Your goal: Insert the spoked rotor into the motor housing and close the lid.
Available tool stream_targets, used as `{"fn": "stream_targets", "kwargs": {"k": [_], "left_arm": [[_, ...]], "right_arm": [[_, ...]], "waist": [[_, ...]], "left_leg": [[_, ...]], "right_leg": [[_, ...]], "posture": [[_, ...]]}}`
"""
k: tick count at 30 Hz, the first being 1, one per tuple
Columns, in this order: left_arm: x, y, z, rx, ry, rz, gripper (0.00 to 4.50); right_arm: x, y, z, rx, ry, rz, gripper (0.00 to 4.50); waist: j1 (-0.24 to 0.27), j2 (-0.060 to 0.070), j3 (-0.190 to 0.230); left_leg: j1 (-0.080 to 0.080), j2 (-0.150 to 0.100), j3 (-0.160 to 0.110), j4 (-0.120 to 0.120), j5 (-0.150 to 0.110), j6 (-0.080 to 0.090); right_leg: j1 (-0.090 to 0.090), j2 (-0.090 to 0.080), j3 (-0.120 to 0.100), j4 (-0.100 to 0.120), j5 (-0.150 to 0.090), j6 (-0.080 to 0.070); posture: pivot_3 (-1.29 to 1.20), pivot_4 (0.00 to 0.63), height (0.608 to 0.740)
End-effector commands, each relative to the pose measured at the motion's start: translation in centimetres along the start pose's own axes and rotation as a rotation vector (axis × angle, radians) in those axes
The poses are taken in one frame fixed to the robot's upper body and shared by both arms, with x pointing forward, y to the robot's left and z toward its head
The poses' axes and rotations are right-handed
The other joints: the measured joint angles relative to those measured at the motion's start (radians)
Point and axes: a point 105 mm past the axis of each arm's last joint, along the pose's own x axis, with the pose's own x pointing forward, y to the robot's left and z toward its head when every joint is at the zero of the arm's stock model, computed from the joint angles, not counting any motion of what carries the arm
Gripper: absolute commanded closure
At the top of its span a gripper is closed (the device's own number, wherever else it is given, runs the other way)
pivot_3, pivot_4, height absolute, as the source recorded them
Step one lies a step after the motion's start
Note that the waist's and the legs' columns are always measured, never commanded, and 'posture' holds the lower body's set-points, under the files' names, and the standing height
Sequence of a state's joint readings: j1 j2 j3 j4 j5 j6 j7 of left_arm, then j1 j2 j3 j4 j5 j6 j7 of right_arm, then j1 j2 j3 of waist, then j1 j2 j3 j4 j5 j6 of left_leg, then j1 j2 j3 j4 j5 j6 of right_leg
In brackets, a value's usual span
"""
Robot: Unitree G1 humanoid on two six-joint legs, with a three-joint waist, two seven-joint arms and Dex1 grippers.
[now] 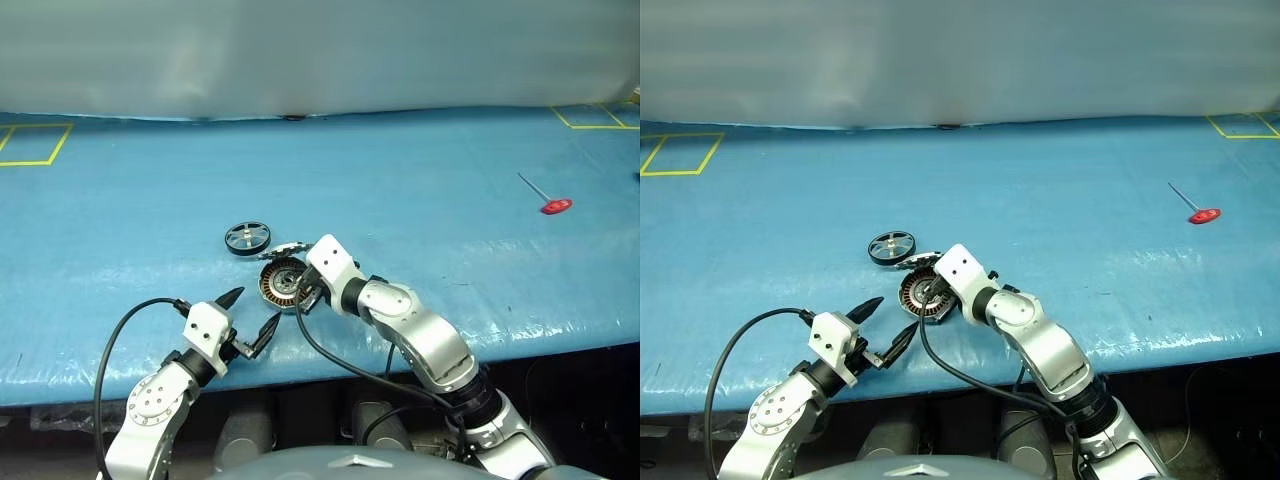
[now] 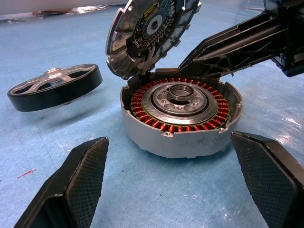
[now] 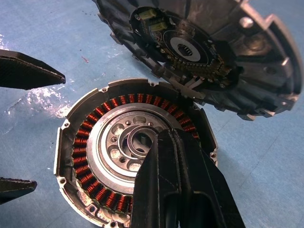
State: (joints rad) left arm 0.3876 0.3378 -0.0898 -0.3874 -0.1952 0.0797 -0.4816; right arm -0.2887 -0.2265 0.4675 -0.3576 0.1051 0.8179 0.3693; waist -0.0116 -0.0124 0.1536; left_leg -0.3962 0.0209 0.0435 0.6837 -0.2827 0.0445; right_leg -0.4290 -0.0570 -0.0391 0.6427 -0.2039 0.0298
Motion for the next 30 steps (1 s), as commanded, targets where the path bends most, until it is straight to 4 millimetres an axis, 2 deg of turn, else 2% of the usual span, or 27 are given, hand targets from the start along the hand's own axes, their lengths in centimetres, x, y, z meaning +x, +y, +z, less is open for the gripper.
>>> {"fn": "stream_targets", "kwargs": {"k": [1, 26, 30], "left_arm": [[-0.02, -0.19, 0.28, 0.014, -0.015, -0.007, 0.0], [-0.17, -0.49, 0.13, -0.002, -0.006, -0.011, 0.0], [-0.18, -0.56, 0.03, -0.005, -0.005, -0.013, 0.0]], "right_arm": [[0.0, 0.14, 0.61, -0.014, -0.018, 0.002, 4.46], [0.05, 0.69, 0.02, -0.006, 0.002, 0.022, 4.46], [0.09, 0.18, 0.88, -0.008, -0.045, -0.008, 4.46]], "waist": [[0.0, 0.0, 0.0], [0.0, 0.0, 0.0], [0.0, 0.0, 0.0]], "left_leg": [[0.0, 0.0, 0.0, 0.0, 0.0, 0.0], [0.0, 0.0, 0.0, 0.0, 0.0, 0.0], [0.0, 0.0, 0.0, 0.0, 0.0, 0.0]], "right_leg": [[0.0, 0.0, 0.0, 0.0, 0.0, 0.0], [0.0, 0.0, 0.0, 0.0, 0.0, 0.0], [0.0, 0.0, 0.0, 0.0, 0.0, 0.0]], "posture": [[0.0, 0.15, 0.74], [0.0, 0.15, 0.74], [0.0, 0.15, 0.74]]}}
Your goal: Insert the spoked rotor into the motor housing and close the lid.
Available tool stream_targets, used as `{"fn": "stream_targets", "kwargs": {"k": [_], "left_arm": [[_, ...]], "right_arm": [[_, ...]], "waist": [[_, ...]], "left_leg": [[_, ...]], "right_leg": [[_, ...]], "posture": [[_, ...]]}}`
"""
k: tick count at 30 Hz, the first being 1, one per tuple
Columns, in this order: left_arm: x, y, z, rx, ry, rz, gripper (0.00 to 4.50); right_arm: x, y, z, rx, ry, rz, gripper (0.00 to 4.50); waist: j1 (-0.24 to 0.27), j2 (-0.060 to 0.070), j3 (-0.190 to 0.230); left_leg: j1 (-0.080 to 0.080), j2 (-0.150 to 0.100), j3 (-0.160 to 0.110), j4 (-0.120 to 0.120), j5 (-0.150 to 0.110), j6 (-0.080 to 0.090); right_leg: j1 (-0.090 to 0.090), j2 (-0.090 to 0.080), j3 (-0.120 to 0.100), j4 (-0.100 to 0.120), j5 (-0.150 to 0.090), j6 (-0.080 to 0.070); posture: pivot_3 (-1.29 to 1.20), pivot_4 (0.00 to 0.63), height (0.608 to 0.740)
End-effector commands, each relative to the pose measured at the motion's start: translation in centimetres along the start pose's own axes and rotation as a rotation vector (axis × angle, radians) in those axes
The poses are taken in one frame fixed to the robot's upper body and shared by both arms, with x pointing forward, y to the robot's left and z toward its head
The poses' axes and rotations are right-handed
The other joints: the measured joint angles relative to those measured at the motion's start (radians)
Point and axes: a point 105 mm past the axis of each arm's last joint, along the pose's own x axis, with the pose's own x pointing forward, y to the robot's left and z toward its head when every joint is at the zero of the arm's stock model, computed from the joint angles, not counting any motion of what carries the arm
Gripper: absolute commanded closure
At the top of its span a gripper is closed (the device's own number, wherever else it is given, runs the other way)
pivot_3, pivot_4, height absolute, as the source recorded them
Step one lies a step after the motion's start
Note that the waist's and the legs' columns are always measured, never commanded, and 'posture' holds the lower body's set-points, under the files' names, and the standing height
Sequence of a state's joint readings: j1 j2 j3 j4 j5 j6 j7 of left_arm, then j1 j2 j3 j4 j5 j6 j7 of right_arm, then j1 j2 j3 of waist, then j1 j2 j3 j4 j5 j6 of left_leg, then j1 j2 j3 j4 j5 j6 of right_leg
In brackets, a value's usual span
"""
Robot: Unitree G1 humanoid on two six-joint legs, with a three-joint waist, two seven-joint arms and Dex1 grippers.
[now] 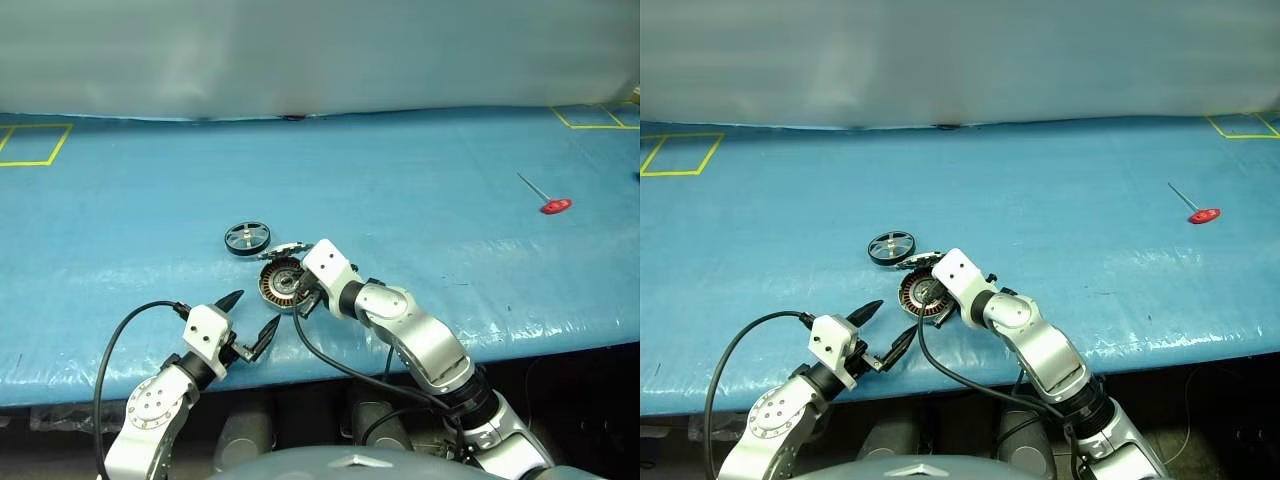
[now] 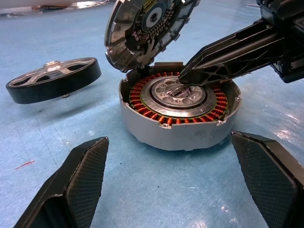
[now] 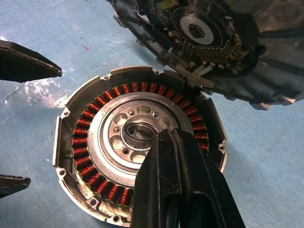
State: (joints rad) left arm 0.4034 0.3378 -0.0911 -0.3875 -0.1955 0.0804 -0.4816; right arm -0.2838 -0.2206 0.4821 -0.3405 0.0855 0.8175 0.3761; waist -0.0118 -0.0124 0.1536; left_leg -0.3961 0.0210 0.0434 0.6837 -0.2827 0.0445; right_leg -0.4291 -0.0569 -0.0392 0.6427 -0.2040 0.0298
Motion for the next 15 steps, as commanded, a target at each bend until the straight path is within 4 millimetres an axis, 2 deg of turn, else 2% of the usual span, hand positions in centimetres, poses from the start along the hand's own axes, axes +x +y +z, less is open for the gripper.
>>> {"fn": "stream_targets", "kwargs": {"k": [1, 8, 15], "left_arm": [[0.1, -0.4, 0.4, 0.005, -0.018, -0.015, 0.0], [0.1, -0.4, 0.3, 0.002, -0.018, -0.017, 0.0], [0.2, -0.5, 0.3, -0.003, -0.018, -0.018, 0.0]], "right_arm": [[-0.2, -0.2, 1.6, -0.002, -0.078, -0.018, 4.46], [0.0, 0.5, 2.4, -0.002, -0.112, 0.016, 4.46], [0.7, 1.2, 2.4, -0.006, -0.104, 0.043, 4.46]], "waist": [[0.0, 0.0, 0.0], [0.0, 0.0, 0.0], [0.0, 0.0, 0.0]], "left_leg": [[0.0, 0.0, 0.0, 0.0, 0.0, 0.0], [0.0, 0.0, 0.0, 0.0, 0.0, 0.0], [0.0, 0.0, 0.0, 0.0, 0.0, 0.0]], "right_leg": [[0.0, 0.0, 0.0, 0.0, 0.0, 0.0], [0.0, 0.0, 0.0, 0.0, 0.0, 0.0], [0.0, 0.0, 0.0, 0.0, 0.0, 0.0]], "posture": [[0.0, 0.15, 0.74], [0.0, 0.15, 0.74], [0.0, 0.15, 0.74]]}}
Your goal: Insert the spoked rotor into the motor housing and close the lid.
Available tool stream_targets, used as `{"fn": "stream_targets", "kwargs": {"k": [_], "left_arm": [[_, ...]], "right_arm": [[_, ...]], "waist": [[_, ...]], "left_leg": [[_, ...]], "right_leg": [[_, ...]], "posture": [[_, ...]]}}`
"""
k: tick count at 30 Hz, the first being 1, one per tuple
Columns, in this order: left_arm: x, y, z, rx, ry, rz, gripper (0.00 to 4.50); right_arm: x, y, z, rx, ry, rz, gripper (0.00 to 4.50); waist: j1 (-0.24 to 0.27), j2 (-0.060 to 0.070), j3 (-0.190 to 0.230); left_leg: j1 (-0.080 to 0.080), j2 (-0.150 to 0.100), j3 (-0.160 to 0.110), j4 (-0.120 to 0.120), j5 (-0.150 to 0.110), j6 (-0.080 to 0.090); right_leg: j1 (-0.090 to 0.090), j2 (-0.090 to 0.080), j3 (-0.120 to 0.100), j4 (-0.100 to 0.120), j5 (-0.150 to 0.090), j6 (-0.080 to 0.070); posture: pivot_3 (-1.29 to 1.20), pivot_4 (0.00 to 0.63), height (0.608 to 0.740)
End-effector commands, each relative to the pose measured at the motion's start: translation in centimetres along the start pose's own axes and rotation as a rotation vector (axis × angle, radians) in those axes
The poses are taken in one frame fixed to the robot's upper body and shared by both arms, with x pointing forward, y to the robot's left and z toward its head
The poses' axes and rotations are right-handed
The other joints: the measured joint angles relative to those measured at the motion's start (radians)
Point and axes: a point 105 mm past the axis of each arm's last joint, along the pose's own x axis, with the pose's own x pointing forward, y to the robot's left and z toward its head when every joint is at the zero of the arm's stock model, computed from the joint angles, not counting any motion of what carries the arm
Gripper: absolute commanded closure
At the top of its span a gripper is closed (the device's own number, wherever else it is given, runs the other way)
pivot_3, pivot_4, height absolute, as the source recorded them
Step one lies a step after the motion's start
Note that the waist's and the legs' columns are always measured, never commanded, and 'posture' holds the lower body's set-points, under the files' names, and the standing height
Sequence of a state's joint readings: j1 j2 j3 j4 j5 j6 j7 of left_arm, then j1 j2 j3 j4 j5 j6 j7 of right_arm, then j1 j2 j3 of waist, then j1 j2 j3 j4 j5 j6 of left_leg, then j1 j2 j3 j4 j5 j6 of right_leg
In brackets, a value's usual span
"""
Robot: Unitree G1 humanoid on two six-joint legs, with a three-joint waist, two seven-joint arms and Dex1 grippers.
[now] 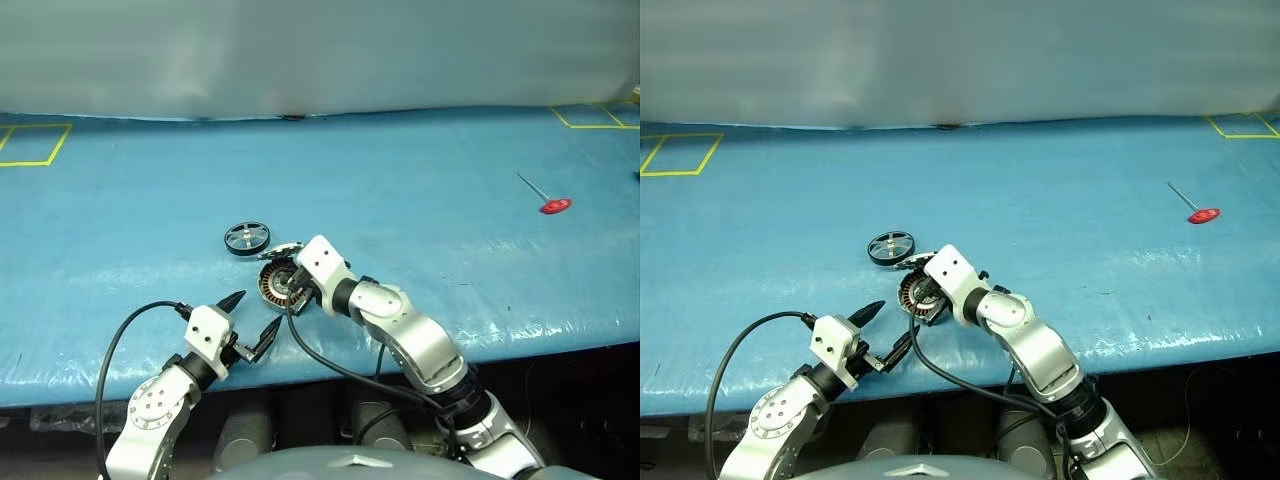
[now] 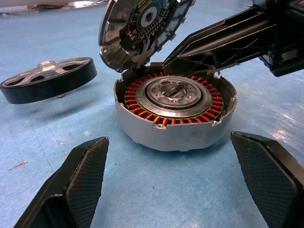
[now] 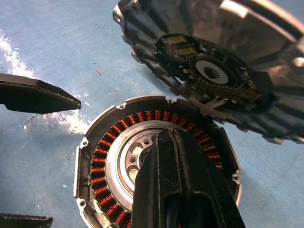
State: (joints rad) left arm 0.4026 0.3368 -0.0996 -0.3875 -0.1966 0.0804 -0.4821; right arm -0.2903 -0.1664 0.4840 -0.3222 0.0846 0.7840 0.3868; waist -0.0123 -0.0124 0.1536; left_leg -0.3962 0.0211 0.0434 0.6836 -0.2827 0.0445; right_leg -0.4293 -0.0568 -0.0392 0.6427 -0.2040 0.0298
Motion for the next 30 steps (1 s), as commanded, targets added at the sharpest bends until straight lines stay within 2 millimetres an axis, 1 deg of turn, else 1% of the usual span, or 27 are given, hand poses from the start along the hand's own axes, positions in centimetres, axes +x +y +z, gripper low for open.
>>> {"fn": "stream_targets", "kwargs": {"k": [1, 9, 20, 30], "left_arm": [[0.1, -0.3, 0.3, 0.002, -0.016, -0.01, 0.0], [0.1, -0.3, 0.3, 0.001, -0.018, -0.006, 0.0], [0.0, -0.2, 0.3, 0.001, -0.017, -0.01, 0.0], [0.1, -0.3, 0.3, 0.001, -0.015, -0.016, 0.0]], "right_arm": [[0.2, 0.3, 1.2, -0.024, -0.044, 0.014, 4.46], [0.4, 0.8, 0.8, -0.027, -0.026, 0.045, 4.46], [-0.5, 0.5, 0.3, -0.026, -0.007, 0.034, 4.46], [-0.9, 0.8, -0.1, -0.016, 0.008, 0.042, 4.46]], "waist": [[0.0, 0.0, 0.0], [0.0, 0.0, 0.0], [0.0, 0.0, 0.0], [0.0, 0.0, 0.0]], "left_leg": [[0.0, 0.0, 0.0, 0.0, 0.0, 0.0], [0.0, 0.0, 0.0, 0.0, 0.0, 0.0], [0.0, 0.0, 0.0, 0.0, 0.0, 0.0], [0.0, 0.0, 0.0, 0.0, 0.0, 0.0]], "right_leg": [[0.0, 0.0, 0.0, 0.0, 0.0, 0.0], [0.0, 0.0, 0.0, 0.0, 0.0, 0.0], [0.0, 0.0, 0.0, 0.0, 0.0, 0.0], [0.0, 0.0, 0.0, 0.0, 0.0, 0.0]], "posture": [[0.0, 0.15, 0.74], [0.0, 0.15, 0.74], [0.0, 0.15, 0.74], [0.0, 0.15, 0.74]]}}
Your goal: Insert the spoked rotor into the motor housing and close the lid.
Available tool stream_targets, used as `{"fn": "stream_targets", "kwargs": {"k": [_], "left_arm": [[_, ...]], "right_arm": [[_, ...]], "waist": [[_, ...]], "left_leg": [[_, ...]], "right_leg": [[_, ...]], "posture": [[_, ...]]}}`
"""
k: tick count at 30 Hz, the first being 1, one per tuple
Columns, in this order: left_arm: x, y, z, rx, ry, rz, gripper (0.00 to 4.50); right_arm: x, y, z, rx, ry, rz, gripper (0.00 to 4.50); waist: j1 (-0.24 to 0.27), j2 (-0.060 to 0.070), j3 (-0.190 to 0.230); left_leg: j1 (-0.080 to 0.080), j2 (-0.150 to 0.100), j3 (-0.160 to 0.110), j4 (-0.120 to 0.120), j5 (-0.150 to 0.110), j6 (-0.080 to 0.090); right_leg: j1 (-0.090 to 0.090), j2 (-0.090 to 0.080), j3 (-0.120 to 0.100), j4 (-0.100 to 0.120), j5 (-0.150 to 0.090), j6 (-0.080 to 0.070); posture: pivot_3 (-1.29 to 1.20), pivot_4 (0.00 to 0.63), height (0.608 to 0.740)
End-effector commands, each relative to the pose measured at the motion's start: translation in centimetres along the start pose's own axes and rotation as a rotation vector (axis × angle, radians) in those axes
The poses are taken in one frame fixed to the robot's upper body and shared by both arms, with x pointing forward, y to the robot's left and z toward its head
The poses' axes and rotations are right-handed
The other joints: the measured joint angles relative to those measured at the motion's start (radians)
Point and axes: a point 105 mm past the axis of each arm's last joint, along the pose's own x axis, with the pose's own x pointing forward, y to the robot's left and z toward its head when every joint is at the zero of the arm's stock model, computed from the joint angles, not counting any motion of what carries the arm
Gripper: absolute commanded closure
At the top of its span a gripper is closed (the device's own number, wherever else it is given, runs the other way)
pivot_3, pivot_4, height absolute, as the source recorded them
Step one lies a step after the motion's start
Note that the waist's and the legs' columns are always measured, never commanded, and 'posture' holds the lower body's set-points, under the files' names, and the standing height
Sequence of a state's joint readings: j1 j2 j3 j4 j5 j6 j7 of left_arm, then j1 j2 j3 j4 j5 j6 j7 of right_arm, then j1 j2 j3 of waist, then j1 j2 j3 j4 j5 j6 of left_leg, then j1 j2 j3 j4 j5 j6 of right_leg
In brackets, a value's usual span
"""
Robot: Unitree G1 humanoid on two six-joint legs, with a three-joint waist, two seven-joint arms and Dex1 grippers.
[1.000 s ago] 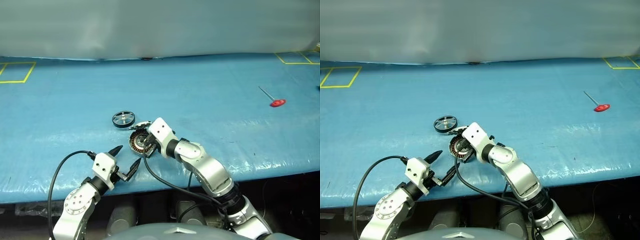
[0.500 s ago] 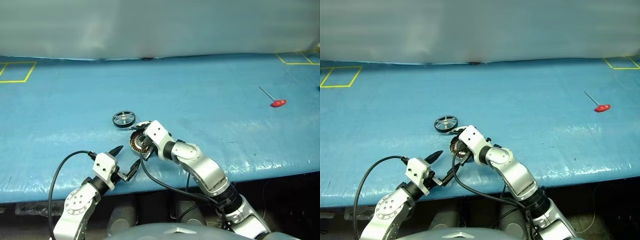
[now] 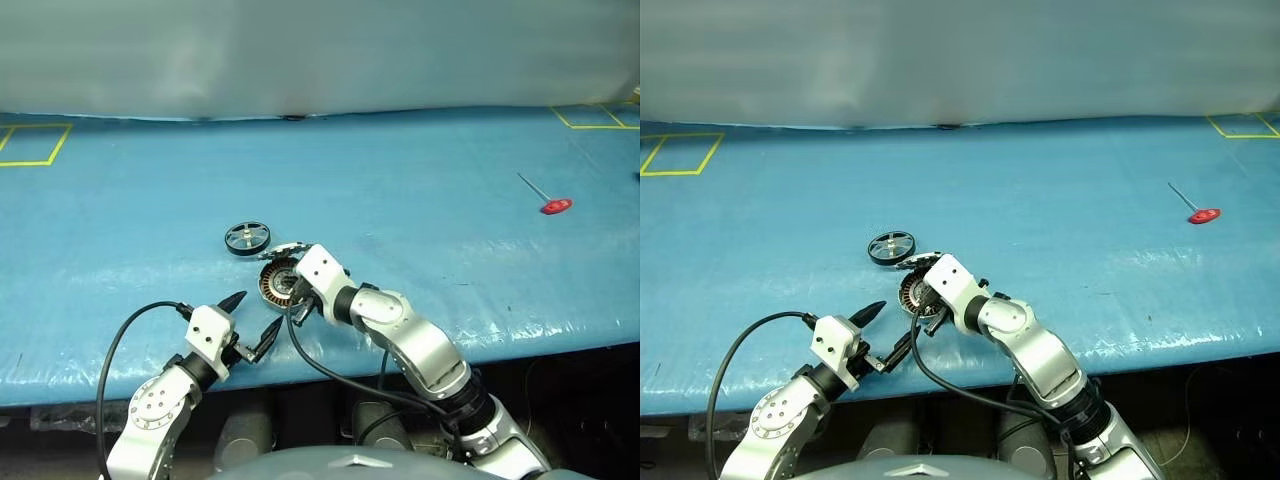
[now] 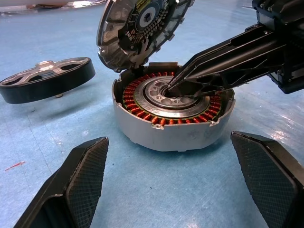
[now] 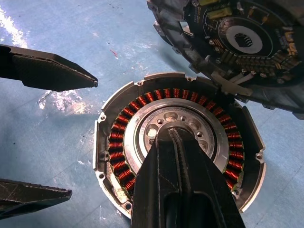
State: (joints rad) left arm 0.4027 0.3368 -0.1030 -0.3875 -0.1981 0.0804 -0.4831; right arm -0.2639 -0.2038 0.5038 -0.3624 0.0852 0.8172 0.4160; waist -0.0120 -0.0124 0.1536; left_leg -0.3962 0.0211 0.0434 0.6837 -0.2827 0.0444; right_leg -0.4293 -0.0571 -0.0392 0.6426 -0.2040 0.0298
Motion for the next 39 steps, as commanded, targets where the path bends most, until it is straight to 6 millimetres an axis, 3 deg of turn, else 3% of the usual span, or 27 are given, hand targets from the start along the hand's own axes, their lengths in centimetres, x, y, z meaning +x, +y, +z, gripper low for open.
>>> {"fn": "stream_targets", "kwargs": {"k": [1, 14, 39], "left_arm": [[0.0, -0.2, 0.3, 0.003, -0.014, -0.013, 0.0], [0.0, -0.3, 0.3, 0.005, -0.013, -0.018, 0.0], [0.0, -0.6, 0.1, -0.004, -0.006, -0.018, 0.0]], "right_arm": [[-0.3, 0.2, 0.8, -0.007, -0.033, 0.005, 4.46], [0.5, -0.3, 0.3, 0.009, -0.015, -0.038, 4.46], [0.2, -0.1, -1.5, 0.052, 0.11, -0.026, 4.46]], "waist": [[0.0, 0.0, 0.0], [0.0, 0.0, 0.0], [0.0, 0.0, 0.0]], "left_leg": [[0.0, 0.0, 0.0, 0.0, 0.0, 0.0], [0.0, 0.0, 0.0, 0.0, 0.0, 0.0], [0.0, 0.0, 0.0, 0.0, 0.0, 0.0]], "right_leg": [[0.0, 0.0, 0.0, 0.0, 0.0, 0.0], [0.0, 0.0, 0.0, 0.0, 0.0, 0.0], [0.0, -0.001, 0.0, 0.0, 0.0, 0.0]], "posture": [[0.0, 0.15, 0.74], [0.0, 0.15, 0.74], [0.0, 0.15, 0.74]]}}
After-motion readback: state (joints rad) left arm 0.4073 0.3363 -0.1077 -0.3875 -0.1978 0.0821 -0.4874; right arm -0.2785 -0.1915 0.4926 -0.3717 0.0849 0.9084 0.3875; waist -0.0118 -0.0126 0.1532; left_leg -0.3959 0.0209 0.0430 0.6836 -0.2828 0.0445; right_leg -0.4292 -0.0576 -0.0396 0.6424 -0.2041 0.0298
